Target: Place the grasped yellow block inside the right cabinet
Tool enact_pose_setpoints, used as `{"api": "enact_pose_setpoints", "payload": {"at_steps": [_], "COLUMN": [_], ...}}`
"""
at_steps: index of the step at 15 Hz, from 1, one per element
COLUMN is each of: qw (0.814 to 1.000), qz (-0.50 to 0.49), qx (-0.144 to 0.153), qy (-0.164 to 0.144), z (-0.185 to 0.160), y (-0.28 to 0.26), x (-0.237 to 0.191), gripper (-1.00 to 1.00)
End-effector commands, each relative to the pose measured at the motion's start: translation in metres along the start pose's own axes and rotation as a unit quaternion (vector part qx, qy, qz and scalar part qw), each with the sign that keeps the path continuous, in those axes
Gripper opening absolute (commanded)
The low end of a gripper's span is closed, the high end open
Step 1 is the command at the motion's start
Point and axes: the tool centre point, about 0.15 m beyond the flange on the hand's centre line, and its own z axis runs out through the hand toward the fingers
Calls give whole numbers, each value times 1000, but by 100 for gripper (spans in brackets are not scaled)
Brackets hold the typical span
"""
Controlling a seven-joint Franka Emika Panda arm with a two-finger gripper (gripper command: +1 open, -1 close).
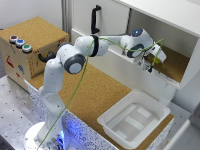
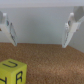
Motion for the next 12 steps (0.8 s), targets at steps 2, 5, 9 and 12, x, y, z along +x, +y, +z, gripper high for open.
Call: {"api": "enact_pose_setpoints", "payload": {"at_steps": [2, 5, 9, 12], "qw": [998, 997, 991, 983], "qz": [-3, -22, -28, -37], "qx": [60, 66, 92, 102], "qy": [17, -18, -90, -146], "z": [-43, -65, -88, -93], "y": [-4, -37, -58, -72], "x": [-36, -60, -104, -144], "gripper": [100, 100, 100, 100]}}
